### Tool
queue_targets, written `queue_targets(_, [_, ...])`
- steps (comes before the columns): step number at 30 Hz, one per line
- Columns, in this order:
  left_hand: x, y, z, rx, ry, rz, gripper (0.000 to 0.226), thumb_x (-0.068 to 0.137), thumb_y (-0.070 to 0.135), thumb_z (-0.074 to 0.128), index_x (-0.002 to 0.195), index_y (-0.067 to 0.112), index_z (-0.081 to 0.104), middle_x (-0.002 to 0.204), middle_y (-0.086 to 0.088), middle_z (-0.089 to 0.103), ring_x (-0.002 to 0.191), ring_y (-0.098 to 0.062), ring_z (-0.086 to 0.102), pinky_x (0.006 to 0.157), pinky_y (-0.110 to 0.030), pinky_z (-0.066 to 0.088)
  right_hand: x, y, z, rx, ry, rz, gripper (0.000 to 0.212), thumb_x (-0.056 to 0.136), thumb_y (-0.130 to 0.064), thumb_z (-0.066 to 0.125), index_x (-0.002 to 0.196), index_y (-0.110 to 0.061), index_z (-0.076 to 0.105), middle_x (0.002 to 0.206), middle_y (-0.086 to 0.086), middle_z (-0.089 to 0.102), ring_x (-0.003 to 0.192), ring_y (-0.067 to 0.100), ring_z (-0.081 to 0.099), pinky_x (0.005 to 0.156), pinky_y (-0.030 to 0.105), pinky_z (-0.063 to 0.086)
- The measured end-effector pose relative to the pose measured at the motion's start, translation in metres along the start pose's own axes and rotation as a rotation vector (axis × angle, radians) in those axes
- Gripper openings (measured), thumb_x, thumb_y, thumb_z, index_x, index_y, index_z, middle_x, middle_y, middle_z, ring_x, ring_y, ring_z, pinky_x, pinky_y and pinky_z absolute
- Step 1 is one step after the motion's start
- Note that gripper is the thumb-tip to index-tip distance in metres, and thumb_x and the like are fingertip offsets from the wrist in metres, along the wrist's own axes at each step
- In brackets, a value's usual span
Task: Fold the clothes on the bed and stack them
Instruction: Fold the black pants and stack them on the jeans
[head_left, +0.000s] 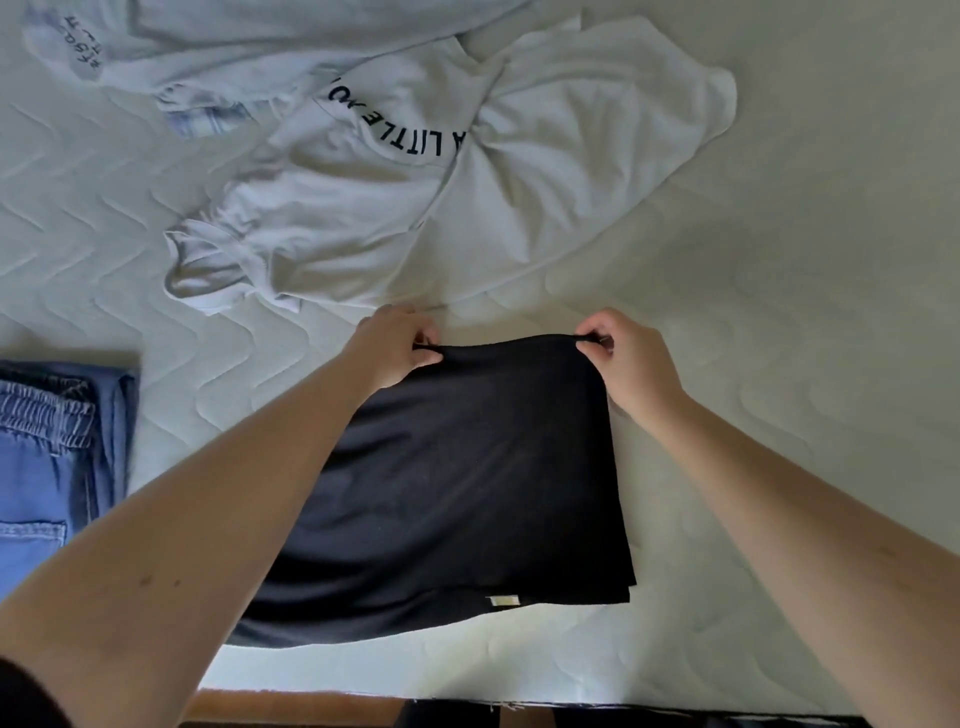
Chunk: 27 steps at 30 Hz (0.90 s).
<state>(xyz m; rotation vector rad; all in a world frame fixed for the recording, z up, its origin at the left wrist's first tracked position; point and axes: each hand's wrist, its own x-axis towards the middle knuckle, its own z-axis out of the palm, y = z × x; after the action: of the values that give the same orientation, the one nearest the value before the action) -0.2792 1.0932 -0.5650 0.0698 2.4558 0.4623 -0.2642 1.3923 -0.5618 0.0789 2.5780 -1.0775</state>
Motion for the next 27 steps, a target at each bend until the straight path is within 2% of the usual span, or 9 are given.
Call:
queue_targets(6, [-0.014,0.011,0.013,-0.172,0.133,0.165,0.011,0.096,0.030,0.057,0.095,0.022,0.064,0.092,0.014,0.061,0.094,-0.013,0.054,0.081,-0.024,0.036,-0.028,-0.011,-0.002,0.070,-0.151,-0.057,0.021,0.081,-0.012,0.067,0.083,-0.032,0.058,0.078,-0.016,0.063,0.067,0.002,0.059,0.060,0.008,0.041])
queue_targets(9, [-0.024,0.021,0.023,-0.199,0.202,0.166,0.019,0.099,0.029,0.052,0.105,0.020,0.067,0.092,0.007,0.068,0.092,-0.017,0.057,0.085,-0.029,0.041,-0.060,-0.012,0.001,0.073,-0.284,-0.133,0.025,0.079,-0.012,0.067,0.083,-0.034,0.056,0.078,-0.021,0.059,0.063,0.005,0.055,0.058,0.010,0.039])
queue_targets(12, [-0.035,0.029,0.032,-0.099,0.199,0.289,0.025,0.099,0.036,0.051,0.101,0.021,0.071,0.086,0.006,0.070,0.086,-0.019,0.058,0.086,-0.035,0.043,-0.084,-0.013,0.008,0.055,-0.389,-0.232,0.021,0.078,-0.015,0.068,0.086,-0.032,0.059,0.074,-0.020,0.057,0.065,0.003,0.054,0.060,0.011,0.039])
queue_targets(15, [-0.048,0.029,0.044,0.108,0.134,0.442,0.028,0.098,0.041,0.053,0.092,0.022,0.073,0.078,0.007,0.065,0.082,-0.019,0.056,0.080,-0.036,0.041,-0.098,-0.015,0.019,0.046,-0.525,-0.266,0.010,0.082,-0.034,0.069,0.090,-0.029,0.064,0.083,-0.018,0.064,0.078,0.001,0.061,0.070,0.018,0.048])
queue_targets(17, [-0.053,0.026,0.053,0.283,0.048,0.452,0.032,0.099,0.044,0.047,0.092,0.024,0.071,0.081,0.008,0.064,0.085,-0.018,0.055,0.080,-0.033,0.037,-0.096,-0.013,0.025,0.075,-0.460,-0.208,0.015,0.086,-0.043,0.064,0.090,-0.028,0.066,0.084,-0.016,0.066,0.083,0.002,0.061,0.072,0.016,0.045])
queue_targets(21, [-0.049,0.027,0.056,0.370,-0.019,0.353,0.040,0.100,0.046,0.040,0.083,0.020,0.065,0.078,0.006,0.061,0.083,-0.018,0.056,0.075,-0.029,0.032,-0.067,-0.003,0.032,-0.046,-0.057,0.008,0.017,0.096,-0.025,0.057,0.106,-0.016,0.067,0.095,-0.004,0.065,0.090,0.013,0.059,0.083,0.028,0.047])
queue_targets(23, [-0.043,0.031,0.054,0.226,0.088,0.319,0.030,0.098,0.038,0.052,0.084,0.015,0.064,0.081,-0.001,0.059,0.080,-0.024,0.057,0.074,-0.032,0.036,-0.051,-0.001,0.033,-0.066,-0.063,0.170,0.021,0.096,-0.029,0.056,0.109,-0.015,0.064,0.095,-0.003,0.065,0.093,0.017,0.061,0.082,0.030,0.048])
queue_targets(25, [-0.038,0.037,0.052,0.149,0.280,0.269,0.019,0.090,0.030,0.065,0.097,0.012,0.064,0.094,-0.006,0.060,0.087,-0.029,0.058,0.080,-0.039,0.042,-0.038,-0.005,0.037,-0.068,-0.160,0.250,0.023,0.093,-0.037,0.060,0.102,-0.016,0.064,0.083,-0.007,0.063,0.084,0.016,0.062,0.070,0.026,0.045])
queue_targets(27, [-0.031,0.042,0.049,0.210,0.383,0.152,0.038,0.083,0.031,0.072,0.116,0.015,0.062,0.113,-0.008,0.059,0.104,-0.030,0.056,0.094,-0.043,0.040,-0.030,-0.010,0.041,-0.095,-0.235,0.238,0.025,0.090,-0.038,0.065,0.101,-0.016,0.064,0.082,-0.006,0.062,0.081,0.017,0.061,0.068,0.025,0.041])
